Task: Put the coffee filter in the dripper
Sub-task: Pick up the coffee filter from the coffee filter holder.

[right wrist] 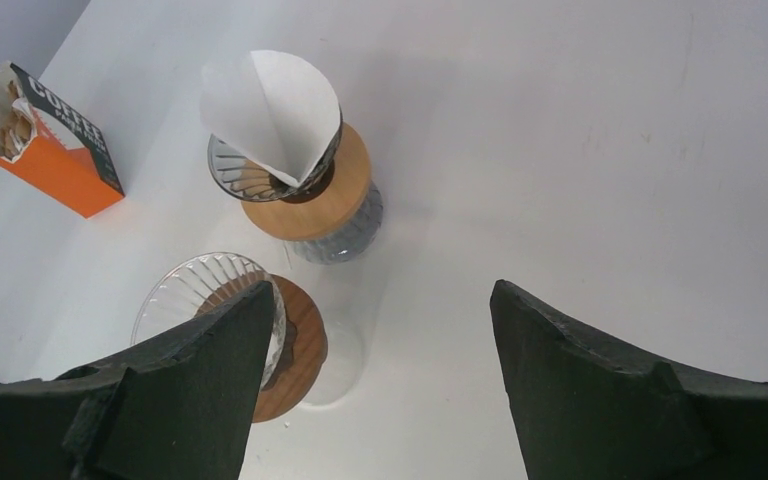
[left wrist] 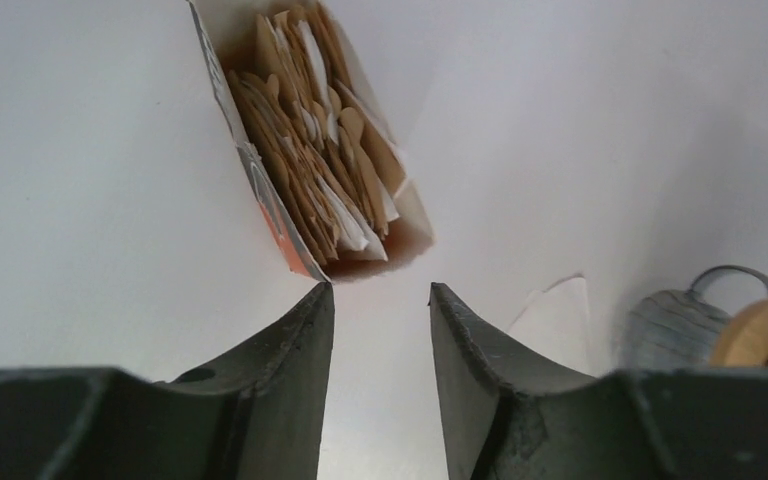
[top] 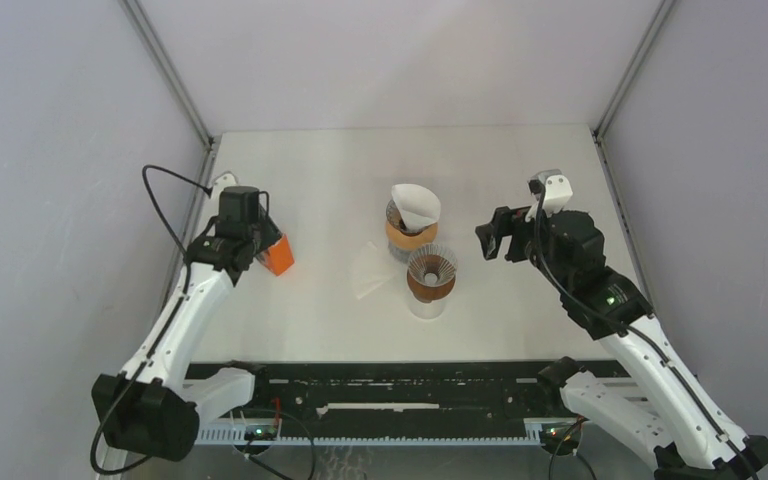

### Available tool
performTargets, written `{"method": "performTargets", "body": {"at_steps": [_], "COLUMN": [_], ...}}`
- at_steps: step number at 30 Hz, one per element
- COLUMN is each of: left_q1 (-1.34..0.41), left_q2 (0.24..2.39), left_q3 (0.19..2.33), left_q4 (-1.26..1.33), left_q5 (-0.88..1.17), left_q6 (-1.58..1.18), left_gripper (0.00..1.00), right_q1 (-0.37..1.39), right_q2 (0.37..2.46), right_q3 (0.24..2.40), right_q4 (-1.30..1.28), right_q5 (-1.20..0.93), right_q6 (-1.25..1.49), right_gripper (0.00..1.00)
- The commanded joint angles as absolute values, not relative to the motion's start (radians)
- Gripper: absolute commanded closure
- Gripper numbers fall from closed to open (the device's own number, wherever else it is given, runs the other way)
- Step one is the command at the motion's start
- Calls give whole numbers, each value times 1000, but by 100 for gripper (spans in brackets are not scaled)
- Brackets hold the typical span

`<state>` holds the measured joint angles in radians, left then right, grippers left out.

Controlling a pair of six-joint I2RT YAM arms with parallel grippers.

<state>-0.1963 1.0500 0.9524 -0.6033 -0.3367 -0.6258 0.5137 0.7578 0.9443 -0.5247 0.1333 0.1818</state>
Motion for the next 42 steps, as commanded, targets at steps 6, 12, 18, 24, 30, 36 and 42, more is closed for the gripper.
{"method": "performTargets", "body": {"at_steps": [6,12,18,24,30,36,42], "left_q1": [-143,-119,-109,-104,-99,-97,-95], "left_q2": [1179,1236,1275,1309,1312,1309,1329], "left_q3": [1050,1070,1086,1099,1106,1104,1096], "left_q4": [-580,-569,-551,-534,-532,-528,-531], "left_q5": [-322,-315,-295,-278,-275,-277,-265], "left_q6": [-582,-574,-573,-572,-574,-576,-583], "left_gripper": [62,66,67,67,68,67,69], "right_q1": [428,405,400,397,394,392,390], "right_q2": [767,767,767,769,774,778,782], "right_q3": [932,922,921,920,920,920,920], "right_q4": [-450,-437,-436,-436,-437,-435,-435], "right_q5": [45,21,13,12,5,0,0], "right_q6": [212,217,217,218,219,220,220], "right_gripper": [14,14,15,15,15,15,15]}}
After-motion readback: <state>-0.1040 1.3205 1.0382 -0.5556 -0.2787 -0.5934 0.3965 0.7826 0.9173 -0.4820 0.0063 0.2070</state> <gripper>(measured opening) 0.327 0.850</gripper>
